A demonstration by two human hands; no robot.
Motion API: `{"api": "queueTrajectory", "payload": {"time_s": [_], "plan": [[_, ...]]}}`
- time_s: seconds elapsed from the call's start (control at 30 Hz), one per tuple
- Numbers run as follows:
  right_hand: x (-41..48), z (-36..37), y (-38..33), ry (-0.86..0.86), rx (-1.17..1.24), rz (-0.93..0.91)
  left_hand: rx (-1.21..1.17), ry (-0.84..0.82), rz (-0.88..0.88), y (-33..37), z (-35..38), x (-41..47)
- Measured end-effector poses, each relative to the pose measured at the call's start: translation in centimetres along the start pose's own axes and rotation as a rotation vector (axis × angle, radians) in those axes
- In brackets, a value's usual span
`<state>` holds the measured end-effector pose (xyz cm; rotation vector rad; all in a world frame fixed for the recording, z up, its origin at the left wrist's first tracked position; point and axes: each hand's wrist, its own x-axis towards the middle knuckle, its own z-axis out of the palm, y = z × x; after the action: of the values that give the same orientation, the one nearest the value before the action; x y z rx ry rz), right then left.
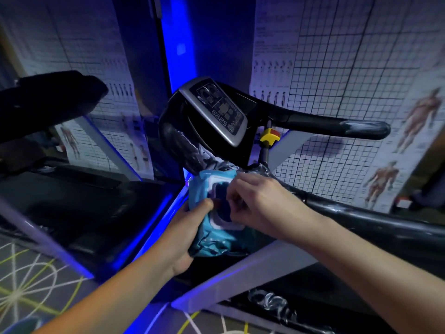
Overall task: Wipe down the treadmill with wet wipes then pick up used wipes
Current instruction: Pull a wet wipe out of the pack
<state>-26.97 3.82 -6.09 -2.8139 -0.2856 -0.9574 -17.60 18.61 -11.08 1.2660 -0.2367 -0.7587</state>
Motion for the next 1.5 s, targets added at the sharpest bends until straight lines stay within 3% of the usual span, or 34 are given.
{"api": "queueTrajectory", "payload": {"time_s": [0.17,0.27,0.37,0.5,0.6,0.67,0.9,1.1,1.23,1.5], "plan": [[0.4,0.1,-0.7,0.014,0.058,0.087,0.044,-0.037,0.072,1.7,-0.4,-0.7],[1.3,-1.5,1.4,0.174,0.05,0.165,0.161,-0.075,0.096,1.1,-0.5,-1.6],[0.6,-4.1,3.0,0.103,-0.023,0.138,0.191,-0.129,0.02,-0.4,0.3,-3.1],[-1.5,-6.2,1.9,0.199,0.155,0.118,0.051,0.006,-0.014,-0.8,2.0,-1.6],[-3.1,-5.8,2.0,0.004,0.185,-0.004,-0.03,-0.005,-0.035,-1.0,3.6,-1.5],[-4.0,-4.7,3.1,-0.1,0.221,0.008,-0.011,-0.014,-0.031,-1.3,4.9,-1.8],[-7.8,-5.0,6.8,-0.02,0.661,0.177,-0.025,0.001,0.011,-2.8,9.2,-1.0],[-10.4,-6.0,8.3,0.039,0.428,0.141,-0.01,-0.004,-0.029,-5.0,13.0,-2.5],[-10.3,-7.5,9.5,0.047,0.476,0.333,-0.006,0.035,0.0,-5.7,14.7,-3.1],[-9.2,-8.2,10.8,0.1,0.497,0.488,0.02,0.056,0.077,-6.5,15.4,-3.4]]}}
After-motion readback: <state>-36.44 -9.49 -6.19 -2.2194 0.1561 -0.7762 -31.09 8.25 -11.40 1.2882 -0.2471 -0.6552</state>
